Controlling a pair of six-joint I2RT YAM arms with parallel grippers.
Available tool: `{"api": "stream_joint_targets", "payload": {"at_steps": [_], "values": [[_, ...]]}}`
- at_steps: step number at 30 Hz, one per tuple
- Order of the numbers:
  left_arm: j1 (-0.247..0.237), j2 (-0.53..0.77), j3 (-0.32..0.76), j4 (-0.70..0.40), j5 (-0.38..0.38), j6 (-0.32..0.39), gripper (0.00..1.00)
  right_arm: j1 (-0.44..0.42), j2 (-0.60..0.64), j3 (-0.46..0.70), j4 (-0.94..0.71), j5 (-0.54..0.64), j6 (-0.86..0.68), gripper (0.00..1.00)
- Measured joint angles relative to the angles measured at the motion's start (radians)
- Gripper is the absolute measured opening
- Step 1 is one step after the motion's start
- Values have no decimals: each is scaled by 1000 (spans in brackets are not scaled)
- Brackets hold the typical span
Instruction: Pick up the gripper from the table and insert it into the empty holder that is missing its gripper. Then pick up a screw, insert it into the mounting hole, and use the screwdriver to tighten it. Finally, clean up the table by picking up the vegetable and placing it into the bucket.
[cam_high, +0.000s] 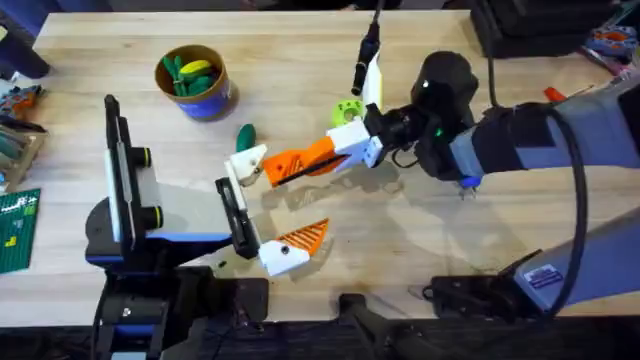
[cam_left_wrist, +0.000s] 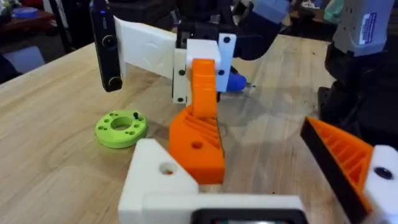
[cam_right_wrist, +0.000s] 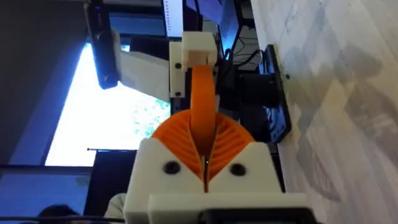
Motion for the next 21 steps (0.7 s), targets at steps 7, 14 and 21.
{"api": "stream_joint_targets", "payload": {"at_steps": [7, 14, 21], "values": [[0, 0, 0, 0, 1, 0, 986, 16, 0, 0, 53, 9, 14, 15], [0, 0, 0, 0, 1, 1, 986, 16, 0, 0, 57, 18, 23, 15], [0, 0, 0, 0, 1, 3, 986, 34, 0, 0, 57, 53, 27, 15]]}}
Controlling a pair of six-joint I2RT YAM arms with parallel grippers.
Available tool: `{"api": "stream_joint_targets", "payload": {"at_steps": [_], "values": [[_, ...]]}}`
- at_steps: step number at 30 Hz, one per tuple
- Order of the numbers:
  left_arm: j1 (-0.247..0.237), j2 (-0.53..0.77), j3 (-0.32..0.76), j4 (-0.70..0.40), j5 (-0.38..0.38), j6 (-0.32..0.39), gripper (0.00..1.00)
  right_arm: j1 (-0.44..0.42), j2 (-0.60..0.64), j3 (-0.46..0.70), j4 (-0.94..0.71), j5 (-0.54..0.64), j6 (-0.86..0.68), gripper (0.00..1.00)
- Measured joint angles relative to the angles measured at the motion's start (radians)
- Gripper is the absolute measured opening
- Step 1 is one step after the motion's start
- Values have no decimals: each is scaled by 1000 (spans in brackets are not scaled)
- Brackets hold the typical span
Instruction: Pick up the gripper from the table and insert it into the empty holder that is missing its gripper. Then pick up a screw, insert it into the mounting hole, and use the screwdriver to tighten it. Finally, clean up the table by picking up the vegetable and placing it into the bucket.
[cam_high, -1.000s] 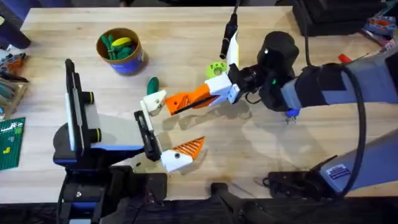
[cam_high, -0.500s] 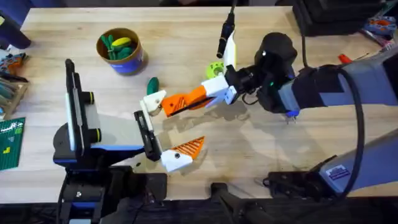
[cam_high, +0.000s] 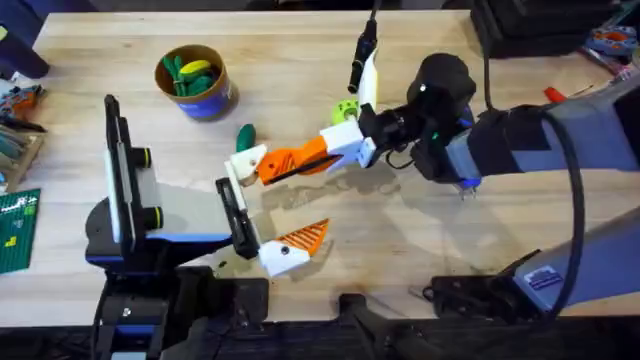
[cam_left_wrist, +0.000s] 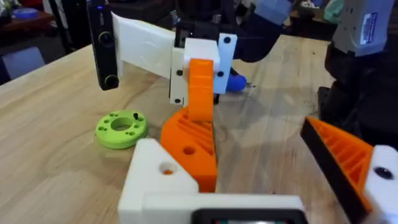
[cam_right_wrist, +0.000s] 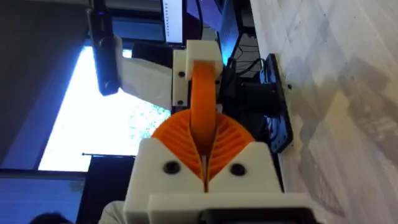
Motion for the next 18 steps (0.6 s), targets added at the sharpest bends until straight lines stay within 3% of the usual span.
{"api": "stream_joint_targets", "payload": {"at_steps": [18], "values": [[0, 0, 0, 0, 0, -1, 986, 33, 0, 0, -19, 49, 7, 14]]}}
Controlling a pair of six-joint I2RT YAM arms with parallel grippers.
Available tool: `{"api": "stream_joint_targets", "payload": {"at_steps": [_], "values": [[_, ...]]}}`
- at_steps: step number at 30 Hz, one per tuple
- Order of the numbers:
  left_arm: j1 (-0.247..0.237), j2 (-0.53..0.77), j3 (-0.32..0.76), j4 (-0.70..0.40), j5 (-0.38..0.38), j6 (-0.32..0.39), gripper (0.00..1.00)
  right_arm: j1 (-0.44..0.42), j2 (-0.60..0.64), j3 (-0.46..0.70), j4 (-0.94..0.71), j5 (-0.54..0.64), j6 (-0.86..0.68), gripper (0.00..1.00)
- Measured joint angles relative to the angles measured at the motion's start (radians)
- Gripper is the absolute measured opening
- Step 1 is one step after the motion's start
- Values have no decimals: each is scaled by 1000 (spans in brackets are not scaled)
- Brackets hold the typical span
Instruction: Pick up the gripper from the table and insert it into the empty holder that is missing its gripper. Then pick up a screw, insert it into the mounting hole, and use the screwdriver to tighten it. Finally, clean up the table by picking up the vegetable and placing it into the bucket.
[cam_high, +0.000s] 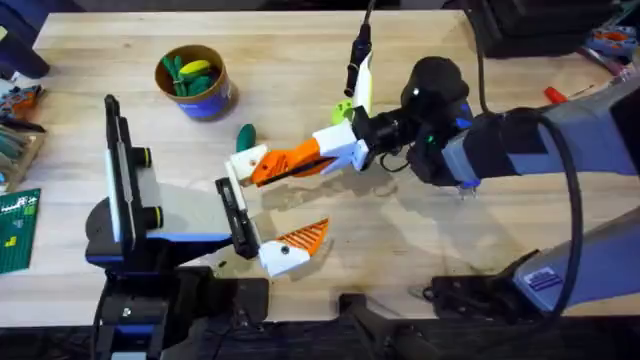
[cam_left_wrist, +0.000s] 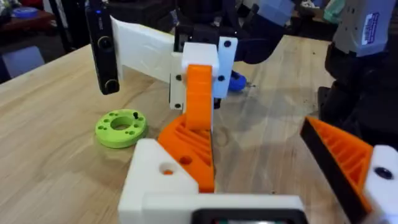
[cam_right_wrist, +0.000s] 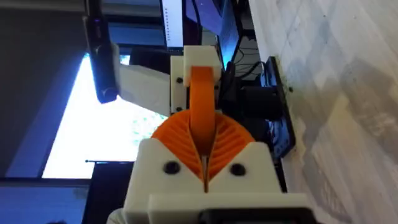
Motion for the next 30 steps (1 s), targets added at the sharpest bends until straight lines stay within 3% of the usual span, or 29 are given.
{"api": "stream_joint_targets", "payload": {"at_steps": [30], "values": [[0, 0, 0, 0, -4, -8, 986, 21, 46, 92, -84, -12, 3, 14]]}}
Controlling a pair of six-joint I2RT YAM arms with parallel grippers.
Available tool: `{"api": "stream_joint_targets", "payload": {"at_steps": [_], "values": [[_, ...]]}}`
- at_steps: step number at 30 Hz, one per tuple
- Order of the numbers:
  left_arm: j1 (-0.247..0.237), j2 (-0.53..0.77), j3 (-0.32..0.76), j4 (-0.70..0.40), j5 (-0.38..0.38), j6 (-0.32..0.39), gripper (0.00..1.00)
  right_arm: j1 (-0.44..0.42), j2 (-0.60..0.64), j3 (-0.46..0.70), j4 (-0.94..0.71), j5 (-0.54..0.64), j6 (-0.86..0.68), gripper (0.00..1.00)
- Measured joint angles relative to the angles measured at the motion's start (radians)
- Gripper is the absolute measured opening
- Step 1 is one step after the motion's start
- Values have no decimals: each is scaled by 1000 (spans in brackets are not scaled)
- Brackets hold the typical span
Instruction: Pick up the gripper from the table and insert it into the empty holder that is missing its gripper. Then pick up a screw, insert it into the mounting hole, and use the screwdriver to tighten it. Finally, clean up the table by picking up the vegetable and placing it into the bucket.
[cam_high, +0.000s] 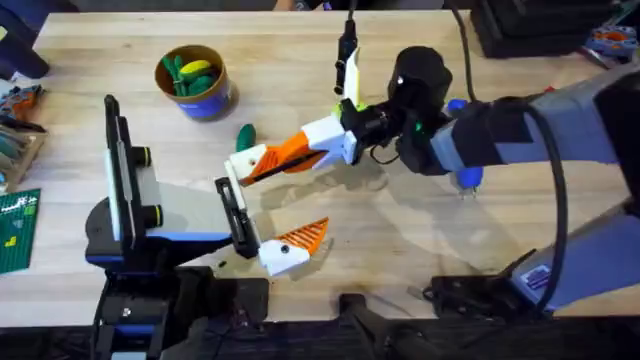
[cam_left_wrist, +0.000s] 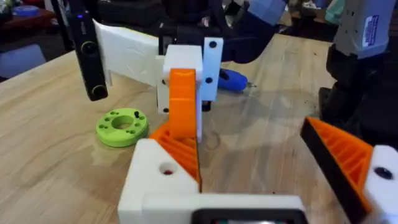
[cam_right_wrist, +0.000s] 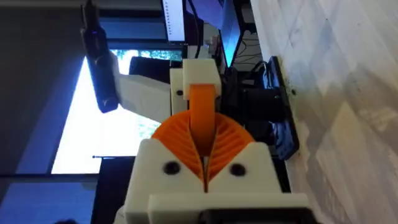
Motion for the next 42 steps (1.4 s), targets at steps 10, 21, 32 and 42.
{"api": "stream_joint_targets", "payload": {"at_steps": [10, 21, 32, 42], "values": [[3, 0, 0, 1, -4, -3, 985, 9, 20, 23, 1, -11, 0, 14], [6, 0, 0, 2, -12, -3, 985, 16, 19, 20, 7, 13, 0, 14], [5, 0, 0, 0, 1, -6, 985, 24, -27, -53, 46, 81, 0, 14], [5, 0, 0, 0, 1, -6, 986, 24, -27, -55, 49, 83, 0, 14]]}}
